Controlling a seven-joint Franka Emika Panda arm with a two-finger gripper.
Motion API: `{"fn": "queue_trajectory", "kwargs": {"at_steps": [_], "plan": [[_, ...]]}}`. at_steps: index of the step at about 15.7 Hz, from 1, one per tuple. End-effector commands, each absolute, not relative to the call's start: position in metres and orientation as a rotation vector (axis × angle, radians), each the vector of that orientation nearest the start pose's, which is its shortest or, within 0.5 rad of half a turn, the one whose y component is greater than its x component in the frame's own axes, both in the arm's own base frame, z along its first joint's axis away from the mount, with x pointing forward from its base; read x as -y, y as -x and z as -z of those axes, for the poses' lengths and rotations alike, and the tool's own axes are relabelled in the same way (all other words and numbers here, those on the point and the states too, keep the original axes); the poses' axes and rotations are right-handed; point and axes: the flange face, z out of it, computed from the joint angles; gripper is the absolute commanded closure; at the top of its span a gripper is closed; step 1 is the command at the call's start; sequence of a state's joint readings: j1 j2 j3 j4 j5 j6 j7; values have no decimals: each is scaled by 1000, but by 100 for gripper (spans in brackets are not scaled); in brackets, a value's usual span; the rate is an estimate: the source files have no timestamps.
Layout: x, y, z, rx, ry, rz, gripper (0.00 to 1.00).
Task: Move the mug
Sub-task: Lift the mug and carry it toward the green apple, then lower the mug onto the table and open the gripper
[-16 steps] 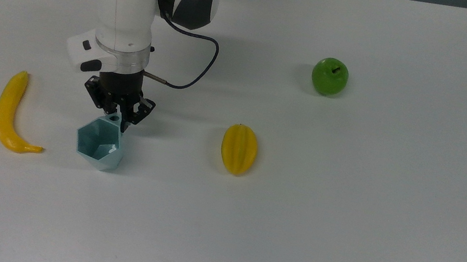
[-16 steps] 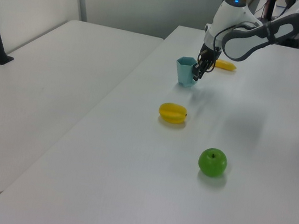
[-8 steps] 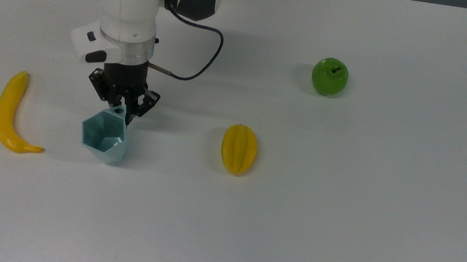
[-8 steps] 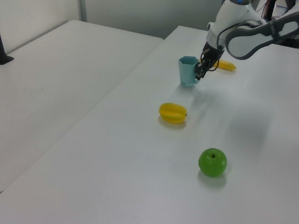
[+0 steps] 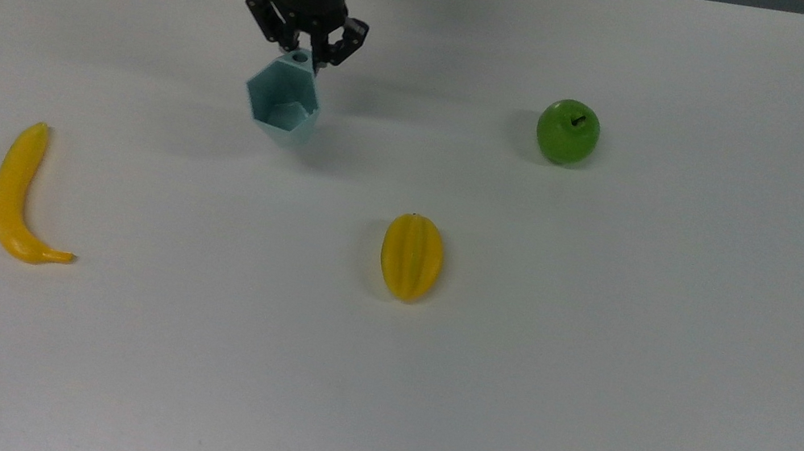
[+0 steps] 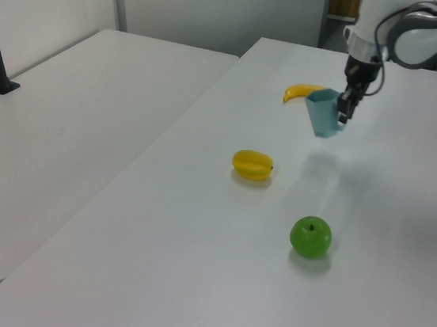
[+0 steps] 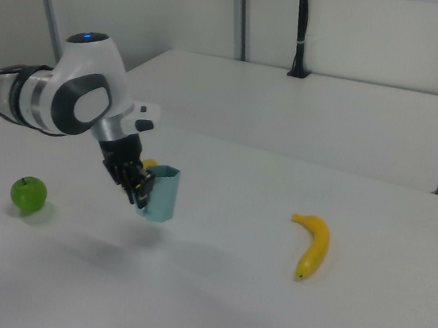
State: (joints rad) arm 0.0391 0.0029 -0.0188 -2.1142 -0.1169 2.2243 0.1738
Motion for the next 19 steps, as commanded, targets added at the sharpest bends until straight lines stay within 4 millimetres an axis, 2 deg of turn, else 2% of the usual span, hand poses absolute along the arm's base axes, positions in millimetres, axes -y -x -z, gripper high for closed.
{"fn": "queue_trajectory", "kwargs": {"at_steps": [1,4,7,9,10,12,13,16,19], "plan": [[-36,-533,-401,-41,3233,137,93],[-39,-544,-389,-25,3213,240,92],[-42,-547,-372,5,3218,203,88],[-53,-546,-360,38,3223,161,86],[-51,-546,-361,33,3224,158,73],[-51,-545,-359,17,3228,130,15],[-52,-543,-358,14,3234,91,0],[-57,-536,-359,37,3249,-5,0],[-55,-542,-385,35,3281,-83,0]]}}
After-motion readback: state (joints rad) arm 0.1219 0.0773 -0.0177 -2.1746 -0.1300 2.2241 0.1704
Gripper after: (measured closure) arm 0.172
